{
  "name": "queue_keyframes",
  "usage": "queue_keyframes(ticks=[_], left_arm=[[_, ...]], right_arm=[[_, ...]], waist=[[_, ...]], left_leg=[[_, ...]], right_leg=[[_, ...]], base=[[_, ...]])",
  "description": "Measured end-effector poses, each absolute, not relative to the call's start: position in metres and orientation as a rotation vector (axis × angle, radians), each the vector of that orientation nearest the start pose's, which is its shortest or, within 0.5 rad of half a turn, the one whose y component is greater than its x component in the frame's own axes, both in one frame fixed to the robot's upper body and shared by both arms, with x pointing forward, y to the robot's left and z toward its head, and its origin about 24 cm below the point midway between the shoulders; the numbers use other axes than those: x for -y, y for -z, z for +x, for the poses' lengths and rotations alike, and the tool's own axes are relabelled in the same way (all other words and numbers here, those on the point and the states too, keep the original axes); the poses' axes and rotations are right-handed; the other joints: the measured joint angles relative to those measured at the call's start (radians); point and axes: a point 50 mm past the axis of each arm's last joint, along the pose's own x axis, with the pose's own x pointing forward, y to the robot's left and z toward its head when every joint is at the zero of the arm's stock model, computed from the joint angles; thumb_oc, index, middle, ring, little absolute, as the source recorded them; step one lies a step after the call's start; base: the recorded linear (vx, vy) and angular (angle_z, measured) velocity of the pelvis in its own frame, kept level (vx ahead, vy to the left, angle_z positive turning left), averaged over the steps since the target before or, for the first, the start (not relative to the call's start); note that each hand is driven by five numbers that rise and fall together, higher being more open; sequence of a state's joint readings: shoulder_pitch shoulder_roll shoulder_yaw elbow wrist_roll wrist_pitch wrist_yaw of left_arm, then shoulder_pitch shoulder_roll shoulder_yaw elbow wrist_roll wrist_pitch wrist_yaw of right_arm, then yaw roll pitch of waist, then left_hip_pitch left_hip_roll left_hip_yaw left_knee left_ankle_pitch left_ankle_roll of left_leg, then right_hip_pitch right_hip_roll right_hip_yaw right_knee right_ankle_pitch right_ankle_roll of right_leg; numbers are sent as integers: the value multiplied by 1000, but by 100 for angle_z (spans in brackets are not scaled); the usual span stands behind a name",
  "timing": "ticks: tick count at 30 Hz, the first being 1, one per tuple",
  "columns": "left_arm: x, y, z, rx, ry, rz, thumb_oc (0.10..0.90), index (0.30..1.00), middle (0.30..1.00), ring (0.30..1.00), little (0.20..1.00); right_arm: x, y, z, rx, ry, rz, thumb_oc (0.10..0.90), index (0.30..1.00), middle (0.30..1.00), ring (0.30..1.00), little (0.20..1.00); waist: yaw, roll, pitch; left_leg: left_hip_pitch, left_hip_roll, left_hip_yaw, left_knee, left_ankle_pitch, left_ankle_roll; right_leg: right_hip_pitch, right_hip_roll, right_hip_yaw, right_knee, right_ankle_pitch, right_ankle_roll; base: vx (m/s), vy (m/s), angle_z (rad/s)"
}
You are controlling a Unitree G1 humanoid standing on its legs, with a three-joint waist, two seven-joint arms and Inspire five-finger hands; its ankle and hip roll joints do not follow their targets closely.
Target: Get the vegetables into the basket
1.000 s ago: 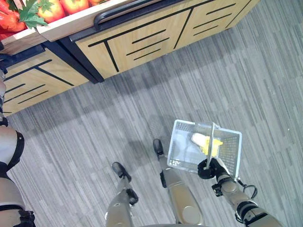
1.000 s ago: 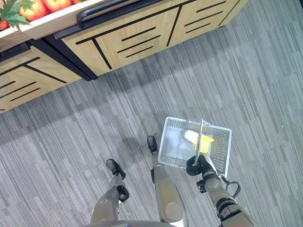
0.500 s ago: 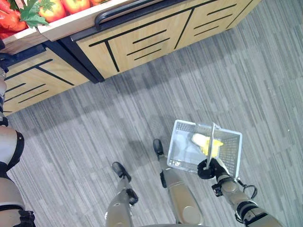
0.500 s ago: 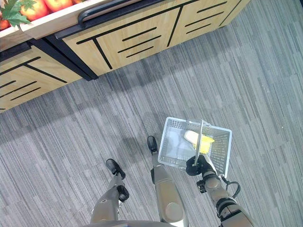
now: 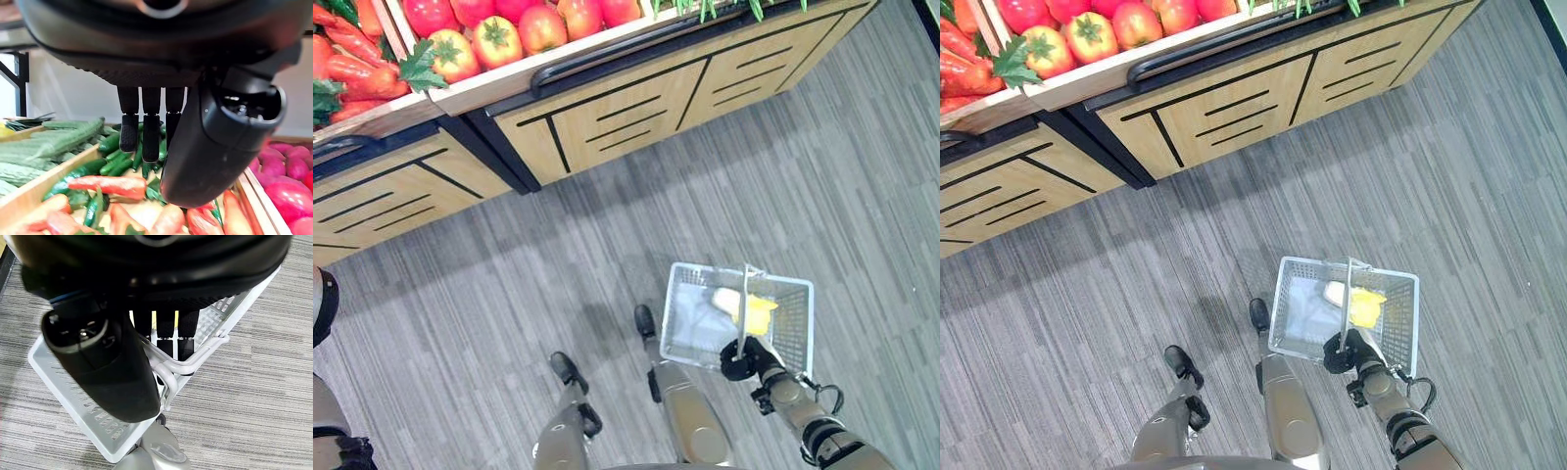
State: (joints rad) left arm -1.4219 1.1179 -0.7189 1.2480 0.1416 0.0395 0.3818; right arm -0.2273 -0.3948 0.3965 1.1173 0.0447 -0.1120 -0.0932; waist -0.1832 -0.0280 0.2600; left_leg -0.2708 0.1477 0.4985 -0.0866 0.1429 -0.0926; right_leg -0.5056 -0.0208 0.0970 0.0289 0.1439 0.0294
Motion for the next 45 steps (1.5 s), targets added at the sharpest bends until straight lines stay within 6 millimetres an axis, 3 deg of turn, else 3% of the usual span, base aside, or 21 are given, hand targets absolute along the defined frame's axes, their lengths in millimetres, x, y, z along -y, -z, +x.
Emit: queue_keyframes(ticks=[10,12,13,27,38,45], left_arm=[[-397,-352,320,115,-993,1281,400,300,300,300,300],[-396,-353,321,116,-983,1284,769,816,816,816,816],[-397,-352,321,110,-977,1283,900,1000,1000,1000,1000],[-412,-340,315,-25,-987,1304,900,1000,1000,1000,1000],[-426,-314,309,-205,-938,1474,900,1000,1000,1000,1000],[-427,-310,309,-237,-920,1521,900,1000,1000,1000,1000]], right_arm=[[255,107,203,-816,-25,-572,400,300,300,300,300],[256,107,203,-816,-21,-569,400,300,300,300,300],[256,107,203,-816,-22,-569,400,300,300,300,300],[256,107,202,-823,-21,-572,400,300,300,300,300],[260,107,202,-827,-13,-579,400,300,300,300,300],[262,105,203,-816,-2,-585,400,300,300,300,300]], waist=[[2,0,0],[2,0,0],[2,0,0],[6,2,-19],[31,2,-19],[33,2,-19]], left_leg=[[-1,-1,-17,0,0,0],[-1,-2,-21,0,0,0],[-1,-2,-22,0,0,0],[-20,-1,-22,0,0,0],[-42,2,-33,0,0,0],[-78,3,-44,0,0,0]], right_leg=[[0,-2,-7,8,0,0],[0,-3,-10,11,0,0],[0,-3,-11,11,0,0],[-23,-1,-9,16,2,0],[-41,0,-17,16,2,0],[-72,0,-27,17,2,0]], base=[[-2,2,1],[-11,15,4],[0,0,0],[0,0,0],[-3,6,2],[-12,12,4]])
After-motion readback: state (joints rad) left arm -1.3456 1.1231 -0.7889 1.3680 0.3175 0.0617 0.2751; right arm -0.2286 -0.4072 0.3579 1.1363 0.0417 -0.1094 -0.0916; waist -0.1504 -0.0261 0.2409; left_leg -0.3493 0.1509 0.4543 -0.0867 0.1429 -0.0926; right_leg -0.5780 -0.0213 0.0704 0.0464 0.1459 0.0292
